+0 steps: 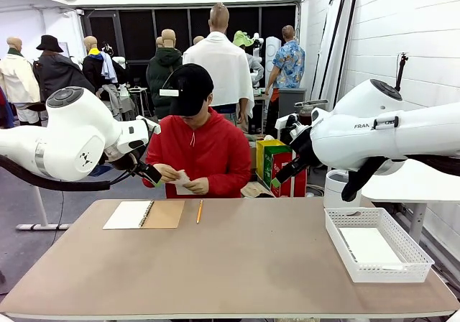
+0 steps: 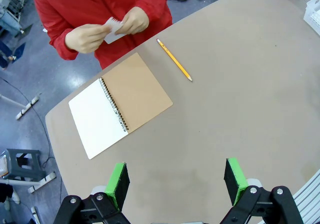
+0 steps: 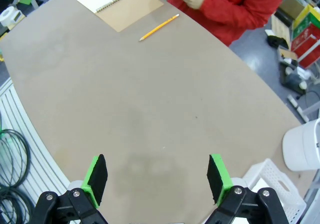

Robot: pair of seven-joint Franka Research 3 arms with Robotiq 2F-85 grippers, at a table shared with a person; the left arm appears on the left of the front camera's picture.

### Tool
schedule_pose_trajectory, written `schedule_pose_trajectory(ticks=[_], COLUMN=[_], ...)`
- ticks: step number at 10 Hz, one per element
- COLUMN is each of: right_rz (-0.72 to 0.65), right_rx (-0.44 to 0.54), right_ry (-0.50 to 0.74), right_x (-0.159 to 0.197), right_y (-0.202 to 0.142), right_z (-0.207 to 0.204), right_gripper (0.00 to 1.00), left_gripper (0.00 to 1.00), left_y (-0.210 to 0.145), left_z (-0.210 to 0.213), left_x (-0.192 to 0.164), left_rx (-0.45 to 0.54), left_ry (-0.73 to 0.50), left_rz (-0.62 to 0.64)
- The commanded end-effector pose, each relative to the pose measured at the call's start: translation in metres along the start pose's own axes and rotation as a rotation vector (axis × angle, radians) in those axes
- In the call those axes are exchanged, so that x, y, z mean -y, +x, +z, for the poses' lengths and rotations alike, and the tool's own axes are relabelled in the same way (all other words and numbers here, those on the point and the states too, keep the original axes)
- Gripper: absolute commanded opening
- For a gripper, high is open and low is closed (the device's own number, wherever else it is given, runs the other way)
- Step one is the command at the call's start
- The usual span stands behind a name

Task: Sort the paper based on its condition.
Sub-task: If a person hands you a paper, place it in the Organizing basket , and if it's crumpled, put it in the Trash can.

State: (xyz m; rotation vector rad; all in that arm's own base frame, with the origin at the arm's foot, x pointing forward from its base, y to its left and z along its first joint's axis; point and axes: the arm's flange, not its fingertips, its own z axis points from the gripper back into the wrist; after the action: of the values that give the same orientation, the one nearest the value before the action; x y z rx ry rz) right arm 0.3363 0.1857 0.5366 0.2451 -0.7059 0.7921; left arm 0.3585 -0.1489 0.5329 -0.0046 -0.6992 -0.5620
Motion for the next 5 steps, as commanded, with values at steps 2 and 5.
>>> schedule_pose_trajectory(ticks=[2,5], right_rz=[-0.004,-0.004], right_rx=[-0.002,-0.002], right_ry=[0.000,0.000], right_x=[-0.0004,-0.0004], right_y=[-0.0002,-0.0002], right_z=[-0.0005,-0.0005], right_gripper=[1.00,1.00], left_gripper=[1.00,1.00], left_y=[-0.0008,-0.0008], left_z=[-0.0003,-0.0003], left_x=[0.0001,0.0001], left_rx=[-0.002,-0.002], left_ry=[-0.001,-0.001], left_rz=[-0.003,-0.003])
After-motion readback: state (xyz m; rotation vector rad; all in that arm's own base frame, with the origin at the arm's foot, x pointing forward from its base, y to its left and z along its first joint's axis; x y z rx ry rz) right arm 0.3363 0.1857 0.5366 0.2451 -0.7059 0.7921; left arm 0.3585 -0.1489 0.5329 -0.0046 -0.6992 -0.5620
